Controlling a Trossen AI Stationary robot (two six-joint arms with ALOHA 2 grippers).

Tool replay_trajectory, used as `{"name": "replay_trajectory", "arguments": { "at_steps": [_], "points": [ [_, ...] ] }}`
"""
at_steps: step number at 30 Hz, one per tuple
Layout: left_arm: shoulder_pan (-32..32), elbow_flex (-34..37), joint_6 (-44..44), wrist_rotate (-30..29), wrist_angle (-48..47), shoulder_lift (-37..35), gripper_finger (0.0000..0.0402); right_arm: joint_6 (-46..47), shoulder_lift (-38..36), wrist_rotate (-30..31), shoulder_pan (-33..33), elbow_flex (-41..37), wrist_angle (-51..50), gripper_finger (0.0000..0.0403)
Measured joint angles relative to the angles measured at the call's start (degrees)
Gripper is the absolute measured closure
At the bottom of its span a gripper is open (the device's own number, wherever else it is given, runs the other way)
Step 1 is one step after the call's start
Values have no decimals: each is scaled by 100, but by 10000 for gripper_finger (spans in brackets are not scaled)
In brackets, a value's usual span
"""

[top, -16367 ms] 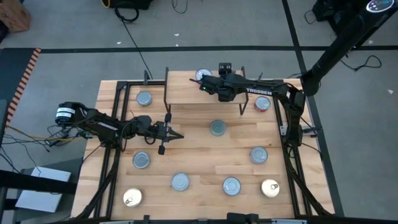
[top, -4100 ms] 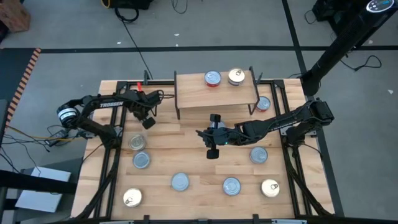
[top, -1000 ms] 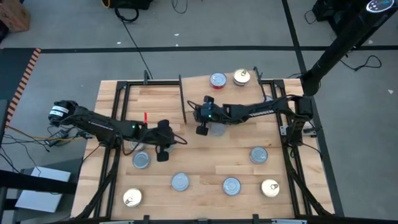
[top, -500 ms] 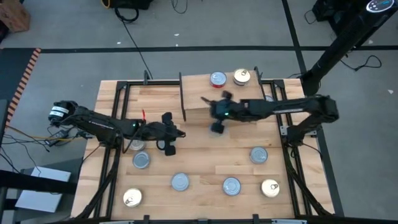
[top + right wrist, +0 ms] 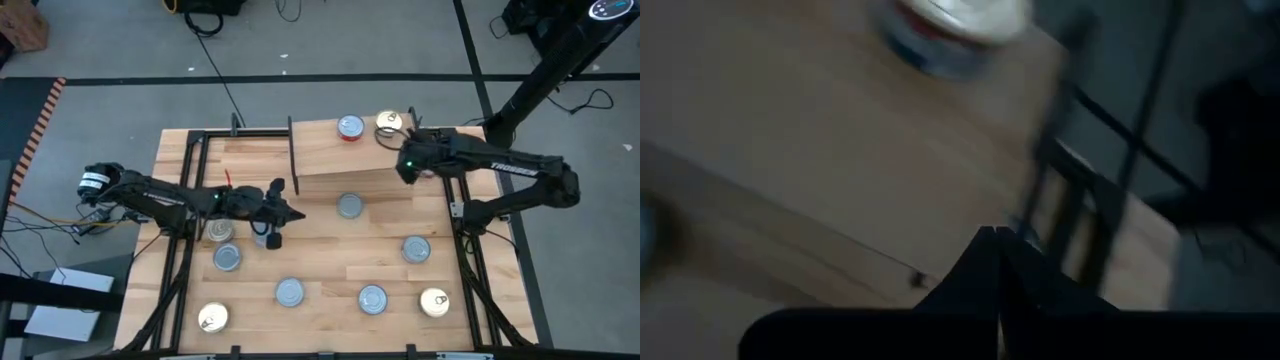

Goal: Stack canned seafood by type on shelf
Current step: Adjust the shelf

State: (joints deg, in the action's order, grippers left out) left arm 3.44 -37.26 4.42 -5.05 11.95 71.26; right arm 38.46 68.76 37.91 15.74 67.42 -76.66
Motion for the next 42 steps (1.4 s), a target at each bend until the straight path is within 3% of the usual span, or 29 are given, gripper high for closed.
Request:
{"name": "replay_trajectory", "arguments": {
  "at_steps": [12,22,42],
  "points": [
    [-631,746,8,82,1124,-2,397,693,543,4,836,-2,-782,400],
    [-916,755,134,-198,1016,44,397,83,1030,-192,929,-4,34,400],
    [-1887,756,136,-749,997,44,397,-222,1090,-794,795,-2,949,400]
  ]
}}
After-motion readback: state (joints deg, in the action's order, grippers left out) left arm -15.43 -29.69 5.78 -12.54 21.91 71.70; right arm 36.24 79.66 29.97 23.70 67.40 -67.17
